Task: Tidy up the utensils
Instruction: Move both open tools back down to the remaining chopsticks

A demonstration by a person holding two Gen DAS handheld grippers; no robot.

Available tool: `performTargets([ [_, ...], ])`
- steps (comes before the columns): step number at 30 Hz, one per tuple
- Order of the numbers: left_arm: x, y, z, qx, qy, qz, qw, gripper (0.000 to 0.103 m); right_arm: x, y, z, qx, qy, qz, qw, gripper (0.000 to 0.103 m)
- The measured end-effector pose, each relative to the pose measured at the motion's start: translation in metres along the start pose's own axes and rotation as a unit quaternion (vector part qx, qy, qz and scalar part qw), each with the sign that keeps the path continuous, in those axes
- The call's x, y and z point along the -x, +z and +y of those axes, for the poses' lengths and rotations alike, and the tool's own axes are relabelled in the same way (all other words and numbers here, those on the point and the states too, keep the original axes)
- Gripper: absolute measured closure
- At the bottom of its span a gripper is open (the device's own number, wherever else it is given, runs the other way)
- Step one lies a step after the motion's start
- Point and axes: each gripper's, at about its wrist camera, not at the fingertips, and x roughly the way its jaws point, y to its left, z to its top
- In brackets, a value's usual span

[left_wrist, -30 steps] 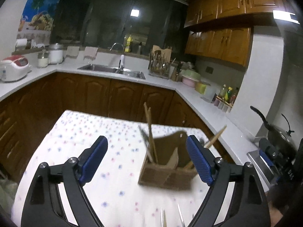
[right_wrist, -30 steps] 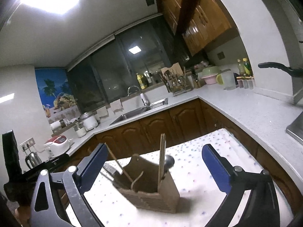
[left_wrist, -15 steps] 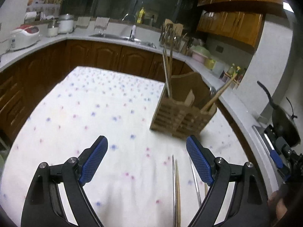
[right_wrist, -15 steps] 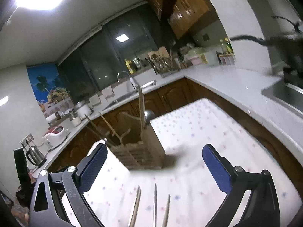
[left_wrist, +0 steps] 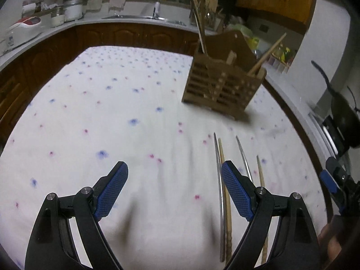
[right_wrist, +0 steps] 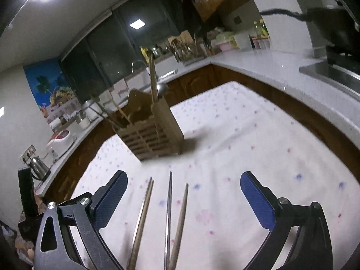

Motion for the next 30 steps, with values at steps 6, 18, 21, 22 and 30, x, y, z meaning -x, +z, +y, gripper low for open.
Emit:
performTargets([
  [6,-0.01,-0.005,-0.006,-0.009,0.001,0.018,0.9998,0.016,-0.004,-0.01,-0.006,0.001,-0.007,0.014,1.0,0.002],
  [18,-0.03,-0.009,-0.017,-0.027,0.001,0.051,0.9983,0.016,-0.017,-0.015,-0.011,0.001,-0.016,0.035,0.999,0.002],
  [21,-0.041,-0.008,-0.027,-0.046,0.008,0.063,0.9969,0.016,-0.019,-0.014,-0.013,-0.001,-0.019,0.037,0.999,0.002],
  [22,-0.045,-0.008,-0.029,-0.051,0.01,0.068,0.9964,0.016,-0.019,-0.014,-0.014,-0.001,-0.02,0.037,0.999,0.002],
  [30,-0.073,-0.008,-0.047,-0.09,0.026,0.097,0.9909,0.027,-0.019,-0.009,-0.02,-0.006,-0.029,0.035,0.999,0.002],
])
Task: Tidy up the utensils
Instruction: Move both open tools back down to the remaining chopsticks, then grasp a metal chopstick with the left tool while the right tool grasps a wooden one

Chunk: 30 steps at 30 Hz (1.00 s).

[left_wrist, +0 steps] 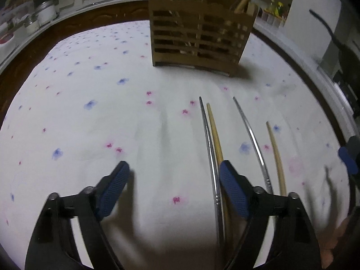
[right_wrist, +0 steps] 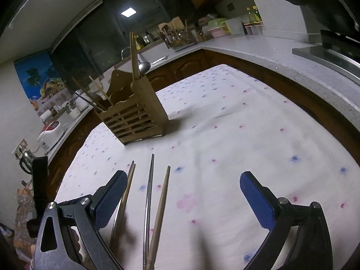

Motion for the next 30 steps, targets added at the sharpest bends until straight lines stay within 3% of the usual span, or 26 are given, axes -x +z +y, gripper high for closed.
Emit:
performTargets([
  [4,-0.005,0.002,-0.001,-0.005,-0.008,-0.002,1.0,0.028,-0.003,0.002,-0.002,-0.003,-0.002,0.002,1.0,0.002],
  [10,-0.013,0.01,-0.01,-0.029,0.014,-0.009,0.9994,0.031,-0.018,0.002,-0.002,0.001,0.0,0.023,1.0,0.006],
  [12,-0.012,0.013,-0.007,-0.03,0.011,-0.012,0.9994,0.052,-0.024,0.001,0.001,0.005,0.0,0.034,0.999,0.011],
  [15,-0.007,0.01,0.001,-0.033,0.004,-0.01,0.9994,0.073,-0.032,-0.001,0.007,0.02,-0.003,0.049,0.999,0.023],
  [23,-0.006,0.013,0.027,0.017,-0.049,0.016,0.9985,0.074,-0.068,-0.011,0.033,0.078,0.0,0.112,0.991,0.052],
  [30,-0.021,0.034,0.02,0.012,-0.032,0.012,0.9993,0.075,-0.095,-0.011,0.048,0.13,-0.039,0.13,0.982,0.069],
])
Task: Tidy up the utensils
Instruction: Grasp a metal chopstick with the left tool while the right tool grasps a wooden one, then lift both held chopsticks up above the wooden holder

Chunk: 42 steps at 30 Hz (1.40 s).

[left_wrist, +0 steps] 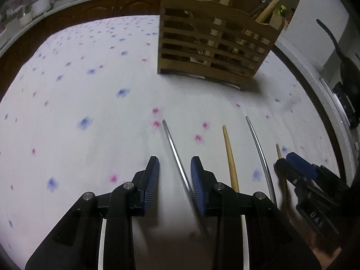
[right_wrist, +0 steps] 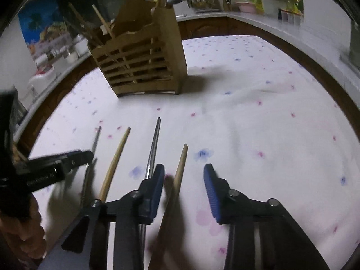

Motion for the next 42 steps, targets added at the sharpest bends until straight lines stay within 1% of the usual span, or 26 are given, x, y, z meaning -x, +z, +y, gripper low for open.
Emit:
performTargets([
  [1,-0.002,0.002,-0.003,-0.006,0.005,-0.003,1.0,0.077,-0.002,0.001,0.003,0.01,-0.008,0.0,1.0,0.072],
  [3,-0.005,0.003,-0.01,-0.023,0.026,-0.013,0.9993,0.088,-0.006,0.002,0.009,0.03,-0.026,0.002,0.999,0.077],
  [5,-0.006,0.002,-0.015,-0.034,0.033,-0.018,0.9987,0.094,-0.007,0.003,0.014,0.048,-0.038,0.002,0.998,0.085],
  [6,-0.005,0.001,-0.016,-0.036,0.035,-0.018,0.9986,0.095,-0.007,0.003,0.015,0.05,-0.038,0.003,0.998,0.086],
  [8,-0.004,0.001,-0.014,-0.035,0.033,-0.018,0.9987,0.096,-0.007,0.004,0.015,0.054,-0.037,0.004,0.998,0.094],
  [9,-0.002,0.0,-0.012,-0.03,0.028,-0.016,0.999,0.097,-0.007,0.004,0.015,0.053,-0.036,0.004,0.998,0.094],
  [11,0.002,-0.002,-0.008,-0.021,0.014,-0.012,0.9996,0.099,-0.006,0.004,0.01,0.036,-0.019,0.007,0.999,0.096],
  [13,0.011,-0.007,-0.002,-0.012,0.003,-0.016,0.9998,0.099,-0.003,0.005,0.003,0.009,0.009,0.011,1.0,0.098],
  [16,0.025,-0.013,0.002,-0.003,-0.009,-0.025,0.9996,0.099,0.014,0.005,0.0,-0.01,0.03,-0.002,0.999,0.098],
  [18,0.037,-0.015,0.007,0.006,-0.024,-0.031,0.9992,0.099,0.028,0.006,-0.001,-0.018,0.045,-0.016,0.999,0.098],
  [23,0.081,-0.02,0.012,0.02,-0.05,-0.066,0.9963,0.099,0.071,0.014,0.004,-0.019,0.064,-0.061,0.996,0.098],
  [26,0.106,-0.019,0.013,0.023,-0.059,-0.091,0.9939,0.099,0.097,0.019,0.009,-0.013,0.068,-0.092,0.993,0.098],
  [33,0.156,-0.017,0.017,0.018,-0.078,-0.14,0.9869,0.099,0.145,0.033,0.015,-0.008,0.082,-0.15,0.985,0.098],
  [38,0.18,-0.013,0.018,0.017,-0.085,-0.167,0.9821,0.099,0.172,0.044,0.017,-0.004,0.083,-0.19,0.978,0.098],
  [42,0.193,-0.011,0.019,0.016,-0.084,-0.181,0.9797,0.099,0.183,0.051,0.015,-0.006,0.083,-0.21,0.974,0.098],
])
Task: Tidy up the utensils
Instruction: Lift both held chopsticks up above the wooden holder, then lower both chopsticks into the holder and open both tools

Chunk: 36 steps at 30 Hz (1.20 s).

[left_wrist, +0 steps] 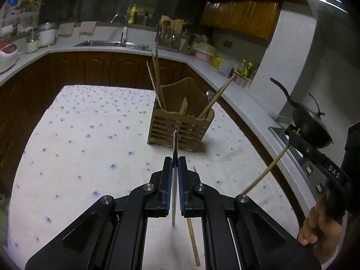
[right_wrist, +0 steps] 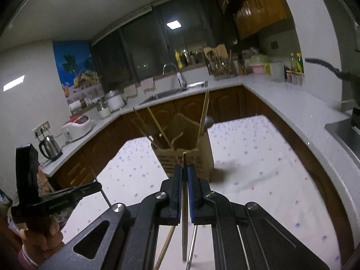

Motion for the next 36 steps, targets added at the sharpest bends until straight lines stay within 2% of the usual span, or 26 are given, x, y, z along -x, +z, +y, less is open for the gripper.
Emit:
performTargets([
  [21,0.007,0.017,-0.002,-0.003,0.004,-0.021,0.9998,0.099,-0.002,0.013,-0.003,-0.003,-0.002,-0.021,1.0,0.098],
  [27,0.009,0.04,-0.006,-0.005,0.004,-0.043,0.9991,0.099,-0.011,0.025,-0.006,-0.005,-0.001,-0.032,0.999,0.098],
  [36,0.008,0.091,-0.013,-0.016,0.011,-0.094,0.9954,0.099,-0.025,0.066,-0.009,-0.006,-0.006,-0.078,0.997,0.098],
])
